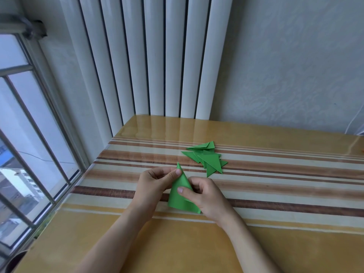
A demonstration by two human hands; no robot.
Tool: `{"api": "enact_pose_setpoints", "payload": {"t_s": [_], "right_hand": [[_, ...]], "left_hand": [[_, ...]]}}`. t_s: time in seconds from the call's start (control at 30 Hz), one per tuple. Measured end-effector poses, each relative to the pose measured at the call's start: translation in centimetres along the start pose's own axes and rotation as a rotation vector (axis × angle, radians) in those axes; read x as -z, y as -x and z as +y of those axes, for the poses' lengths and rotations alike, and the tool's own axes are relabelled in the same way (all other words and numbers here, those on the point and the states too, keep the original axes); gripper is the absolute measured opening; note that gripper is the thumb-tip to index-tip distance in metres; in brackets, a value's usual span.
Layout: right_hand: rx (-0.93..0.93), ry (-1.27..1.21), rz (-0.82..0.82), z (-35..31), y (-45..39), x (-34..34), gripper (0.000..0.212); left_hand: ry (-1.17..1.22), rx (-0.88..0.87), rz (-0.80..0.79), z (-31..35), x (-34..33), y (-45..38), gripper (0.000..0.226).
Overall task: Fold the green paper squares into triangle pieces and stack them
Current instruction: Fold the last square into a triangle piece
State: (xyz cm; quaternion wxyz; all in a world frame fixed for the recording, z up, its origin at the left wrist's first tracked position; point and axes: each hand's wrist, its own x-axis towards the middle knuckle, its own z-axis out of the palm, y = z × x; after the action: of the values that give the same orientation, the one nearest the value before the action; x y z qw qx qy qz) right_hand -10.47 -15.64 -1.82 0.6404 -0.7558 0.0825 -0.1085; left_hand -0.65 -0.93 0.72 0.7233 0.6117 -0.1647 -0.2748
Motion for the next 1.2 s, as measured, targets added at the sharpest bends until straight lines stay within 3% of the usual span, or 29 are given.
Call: {"api": "enact_pose_setpoints", "payload": {"t_s": [0.6, 0.83, 0.97, 1.07, 1.2], "right_hand": [[-0.026, 0.018, -0.001, 0.3, -0.1, -0.1, 0.004], [-0.02, 0.035, 0.005, 0.6, -0.2, -0.1, 0.01], [-0.018, 0.018, 0.094, 0.7, -0.2, 0.0, 0.023], [-0.01, -0.033, 0.21, 0.6, -0.4, 0.4, 0.011], [0.001, -0.047, 0.272, 0.6, -0.5, 0.5, 0.01]], "left_hand": [[0.012, -0.003, 0.049, -0.4, 0.0, -0.3, 0.02], [0.002, -0.005, 0.047, -0.5, 0.0, -0.3, 0.02], [-0.013, -0.015, 0.001, -0.7, 0.3, -0.6, 0.025], [-0.099, -0.081, -0.037, -1.1, 0.2, -0.7, 0.018], [-0.19, -0.119, -0.042, -1.5, 0.2, -0.7, 0.012]]}}
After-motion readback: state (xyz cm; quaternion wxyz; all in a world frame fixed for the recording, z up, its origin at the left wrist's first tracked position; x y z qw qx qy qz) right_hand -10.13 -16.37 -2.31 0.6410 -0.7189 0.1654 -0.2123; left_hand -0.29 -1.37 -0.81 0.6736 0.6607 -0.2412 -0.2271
